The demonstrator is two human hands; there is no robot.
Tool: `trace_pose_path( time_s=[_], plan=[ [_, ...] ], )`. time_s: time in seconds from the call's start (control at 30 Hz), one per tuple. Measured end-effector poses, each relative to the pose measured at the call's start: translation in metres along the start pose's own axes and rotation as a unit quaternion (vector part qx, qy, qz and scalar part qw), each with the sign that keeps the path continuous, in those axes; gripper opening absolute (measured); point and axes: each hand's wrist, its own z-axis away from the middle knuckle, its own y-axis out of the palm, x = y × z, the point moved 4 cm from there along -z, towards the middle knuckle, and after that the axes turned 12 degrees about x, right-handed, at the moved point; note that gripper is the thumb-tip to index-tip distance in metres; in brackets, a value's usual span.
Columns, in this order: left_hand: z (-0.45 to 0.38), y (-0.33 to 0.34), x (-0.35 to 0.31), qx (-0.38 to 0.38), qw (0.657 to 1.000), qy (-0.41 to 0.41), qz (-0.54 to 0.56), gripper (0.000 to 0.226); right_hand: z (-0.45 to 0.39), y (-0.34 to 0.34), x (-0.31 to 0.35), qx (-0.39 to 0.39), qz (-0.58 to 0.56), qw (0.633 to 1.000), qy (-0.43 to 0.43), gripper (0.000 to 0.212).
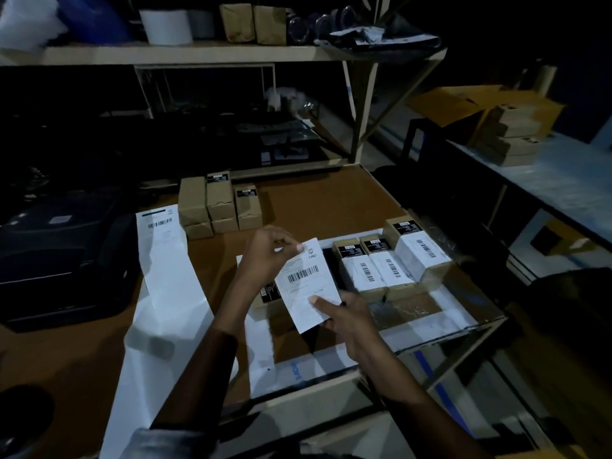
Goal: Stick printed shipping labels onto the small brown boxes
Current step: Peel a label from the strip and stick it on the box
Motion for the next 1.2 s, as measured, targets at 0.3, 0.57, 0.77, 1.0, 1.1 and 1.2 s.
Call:
trace_pose_path(
  time_s=[0.3,0.57,0.77,1.0,1.1,1.2],
  plan=[
    [-0.041,0.004,0.028,0.052,0.996,-0.032,0.065,0.014,-0.020,0.010,-0.001,-0.070,-0.053,0.996,0.019,0.022],
    [-0.055,0.016,0.067,0.105,0.989,-0.077,0.075,0.013,-0.029,0.024,-0.029,-0.079,-0.141,0.984,0.068,0.021],
    [-0.065,0.019,0.102,0.111,0.974,-0.171,0.102,0.007,-0.039,0.026,-0.040,-0.080,-0.093,0.991,0.062,0.016],
    [-0.071,0.030,0.103,0.123,0.965,-0.195,0.123,0.010,-0.043,0.011,-0.034,-0.127,-0.123,0.984,-0.004,0.023],
    [-0.070,0.037,0.104,0.121,0.965,-0.194,0.128,0.015,-0.043,0.011,-0.036,-0.138,-0.110,0.984,-0.010,0.026],
    [-0.068,0.040,0.110,0.116,0.967,-0.192,0.124,0.015,-0.044,0.009,-0.041,-0.143,-0.116,0.983,-0.011,0.031]
  ],
)
